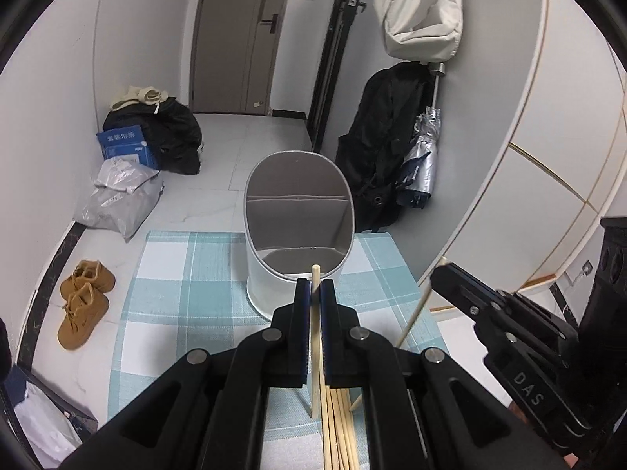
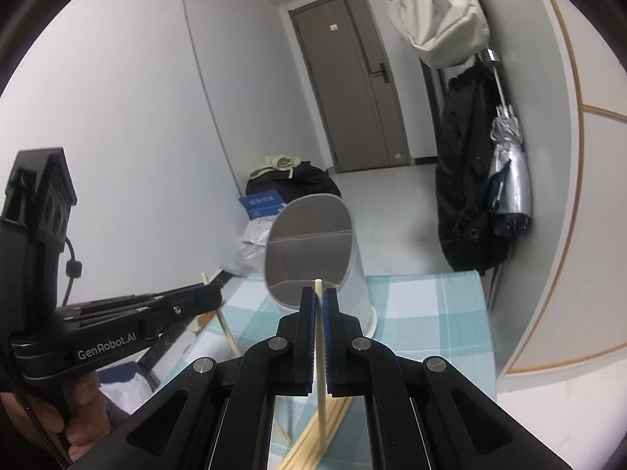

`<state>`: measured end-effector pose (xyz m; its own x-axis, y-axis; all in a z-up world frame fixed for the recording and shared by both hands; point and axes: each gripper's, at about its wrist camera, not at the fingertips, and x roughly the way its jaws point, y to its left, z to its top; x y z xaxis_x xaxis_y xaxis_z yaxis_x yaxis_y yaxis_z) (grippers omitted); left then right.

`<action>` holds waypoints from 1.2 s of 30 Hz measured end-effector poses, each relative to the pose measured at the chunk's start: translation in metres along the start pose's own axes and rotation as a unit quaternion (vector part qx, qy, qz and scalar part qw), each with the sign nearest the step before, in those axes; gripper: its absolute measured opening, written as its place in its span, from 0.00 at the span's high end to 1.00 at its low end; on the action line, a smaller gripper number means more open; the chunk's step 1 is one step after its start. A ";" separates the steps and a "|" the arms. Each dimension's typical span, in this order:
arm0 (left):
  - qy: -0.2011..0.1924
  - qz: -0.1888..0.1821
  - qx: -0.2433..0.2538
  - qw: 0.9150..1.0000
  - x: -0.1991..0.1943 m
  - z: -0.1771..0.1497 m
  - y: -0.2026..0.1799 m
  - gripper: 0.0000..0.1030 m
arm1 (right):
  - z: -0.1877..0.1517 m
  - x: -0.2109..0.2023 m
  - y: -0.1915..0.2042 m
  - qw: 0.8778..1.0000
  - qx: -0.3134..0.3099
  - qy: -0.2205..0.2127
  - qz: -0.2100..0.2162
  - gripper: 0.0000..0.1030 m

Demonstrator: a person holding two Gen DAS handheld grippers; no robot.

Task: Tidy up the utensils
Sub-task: 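Carry both chopsticks over the white holder and open both tools to drop them in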

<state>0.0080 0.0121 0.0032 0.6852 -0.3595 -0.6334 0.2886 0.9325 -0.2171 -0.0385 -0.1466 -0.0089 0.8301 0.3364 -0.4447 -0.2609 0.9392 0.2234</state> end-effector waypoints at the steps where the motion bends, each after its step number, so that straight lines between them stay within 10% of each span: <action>1: 0.000 -0.002 0.002 1.000 -0.003 0.001 -0.001 0.99 | 0.001 -0.001 0.001 1.000 -0.003 -0.002 0.000 0.97; 12: 0.007 -0.034 -0.002 0.999 -0.024 0.040 0.003 0.99 | 0.032 -0.006 0.011 1.000 0.005 -0.014 0.006 0.97; 22: -0.041 -0.053 -0.002 0.998 -0.043 0.133 0.008 0.99 | 0.129 -0.007 0.019 0.999 -0.010 -0.047 0.026 0.97; 36: -0.052 -0.038 0.040 0.997 0.009 0.184 0.024 0.99 | 0.194 0.059 0.002 0.997 -0.047 -0.064 -0.003 0.97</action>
<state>0.1438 0.0250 0.1291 0.7240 -0.4348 -0.5355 0.3917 0.8982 -0.1996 0.1060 -0.1383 0.1337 0.8865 0.3251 -0.3294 -0.2958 0.9454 0.1369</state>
